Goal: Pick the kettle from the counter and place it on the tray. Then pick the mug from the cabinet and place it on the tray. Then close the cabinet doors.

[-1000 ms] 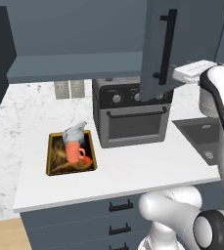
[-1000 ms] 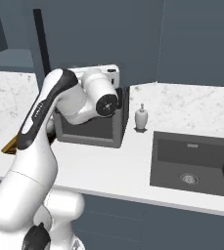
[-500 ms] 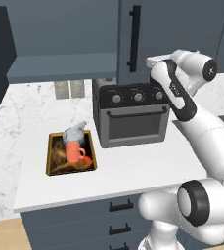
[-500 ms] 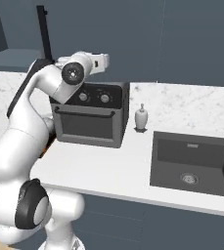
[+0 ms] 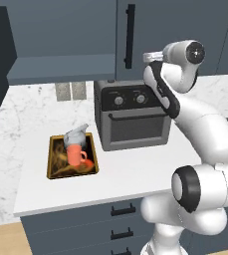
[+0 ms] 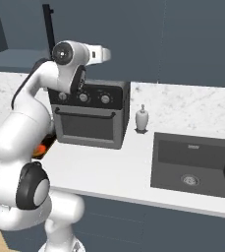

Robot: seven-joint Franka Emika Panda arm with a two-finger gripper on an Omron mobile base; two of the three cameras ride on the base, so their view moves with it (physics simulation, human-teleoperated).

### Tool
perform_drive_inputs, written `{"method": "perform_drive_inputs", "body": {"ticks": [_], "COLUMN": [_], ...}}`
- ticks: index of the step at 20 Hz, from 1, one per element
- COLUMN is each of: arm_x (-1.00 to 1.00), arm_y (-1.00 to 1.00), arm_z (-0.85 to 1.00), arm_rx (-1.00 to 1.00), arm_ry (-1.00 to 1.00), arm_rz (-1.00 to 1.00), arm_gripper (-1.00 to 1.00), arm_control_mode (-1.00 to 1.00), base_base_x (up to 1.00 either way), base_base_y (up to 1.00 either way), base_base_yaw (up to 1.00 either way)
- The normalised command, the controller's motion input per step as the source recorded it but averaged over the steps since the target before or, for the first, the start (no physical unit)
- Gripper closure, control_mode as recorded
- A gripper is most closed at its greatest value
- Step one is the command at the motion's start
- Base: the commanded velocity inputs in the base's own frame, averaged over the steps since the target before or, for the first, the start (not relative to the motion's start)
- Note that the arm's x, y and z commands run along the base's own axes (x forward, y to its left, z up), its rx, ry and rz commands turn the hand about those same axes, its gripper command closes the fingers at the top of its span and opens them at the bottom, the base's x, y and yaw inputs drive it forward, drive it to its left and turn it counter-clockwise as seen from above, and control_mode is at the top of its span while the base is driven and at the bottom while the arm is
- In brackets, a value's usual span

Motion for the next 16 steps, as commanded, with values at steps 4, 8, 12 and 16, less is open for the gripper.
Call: {"method": "perform_drive_inputs", "body": {"ticks": [4, 8, 12, 16], "arm_x": [0.56, 0.86, 0.83, 0.14], "arm_y": [0.0, 0.0, -0.01, -0.01], "arm_z": [-0.79, -0.99, -1.0, -0.83], "arm_rx": [-0.15, -0.06, 0.0, 0.0], "arm_ry": [0.23, 0.18, 0.07, -0.06], "arm_rz": [-0.18, -0.15, -0.12, -0.12], "arm_gripper": [-1.0, -1.0, -1.0, -1.0], "arm_control_mode": [-1.0, -1.0, -1.0, -1.0], "base_base_x": [0.0, 0.0, 0.0, 0.0], "base_base_y": [0.0, 0.0, 0.0, 0.0], "base_base_yaw": [0.0, 0.0, 0.0, 0.0]}}
